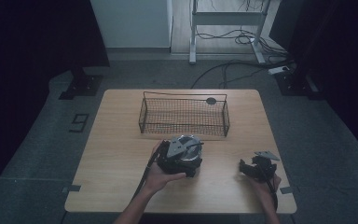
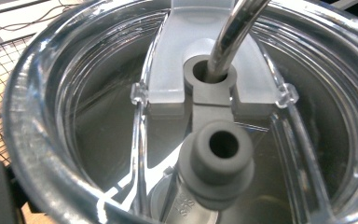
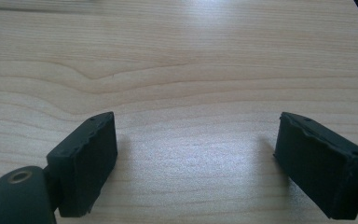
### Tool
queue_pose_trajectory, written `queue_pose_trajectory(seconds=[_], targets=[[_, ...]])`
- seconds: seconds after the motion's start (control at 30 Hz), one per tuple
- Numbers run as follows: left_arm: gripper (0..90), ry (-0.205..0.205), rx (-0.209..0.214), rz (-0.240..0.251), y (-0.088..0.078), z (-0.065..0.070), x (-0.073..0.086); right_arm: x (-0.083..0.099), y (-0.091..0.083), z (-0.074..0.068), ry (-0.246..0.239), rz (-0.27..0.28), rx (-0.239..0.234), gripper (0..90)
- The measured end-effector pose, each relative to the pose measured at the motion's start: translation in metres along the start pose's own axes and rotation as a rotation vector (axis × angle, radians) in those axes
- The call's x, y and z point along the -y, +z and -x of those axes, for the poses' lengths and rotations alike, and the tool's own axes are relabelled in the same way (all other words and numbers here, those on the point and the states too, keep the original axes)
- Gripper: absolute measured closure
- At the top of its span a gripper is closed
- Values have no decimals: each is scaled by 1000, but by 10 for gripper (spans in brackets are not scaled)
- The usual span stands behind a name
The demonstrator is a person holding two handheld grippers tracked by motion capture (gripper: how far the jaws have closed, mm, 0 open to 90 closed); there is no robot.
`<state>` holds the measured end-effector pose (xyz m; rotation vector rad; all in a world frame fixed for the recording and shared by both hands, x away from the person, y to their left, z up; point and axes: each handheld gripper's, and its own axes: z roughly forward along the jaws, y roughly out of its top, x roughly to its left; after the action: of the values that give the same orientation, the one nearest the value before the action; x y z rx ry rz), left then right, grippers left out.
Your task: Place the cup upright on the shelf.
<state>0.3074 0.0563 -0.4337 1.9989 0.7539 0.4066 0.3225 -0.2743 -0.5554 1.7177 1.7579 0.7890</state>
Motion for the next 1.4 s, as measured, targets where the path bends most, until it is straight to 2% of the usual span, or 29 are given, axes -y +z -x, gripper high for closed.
queue_pose_trajectory(seconds=[0.4,0.8,1.0,1.4], targets=[[39,8,-18,16,1,-8,-21,0,0,0,0,1,1,127],[39,10,-35,20,2,-13,-30,0,0,0,2,1,0,127],[39,-17,-42,29,2,-22,-32,0,0,0,0,0,0,127],[39,-46,-61,30,5,-37,-36,0,0,0,1,-1,0,127]])
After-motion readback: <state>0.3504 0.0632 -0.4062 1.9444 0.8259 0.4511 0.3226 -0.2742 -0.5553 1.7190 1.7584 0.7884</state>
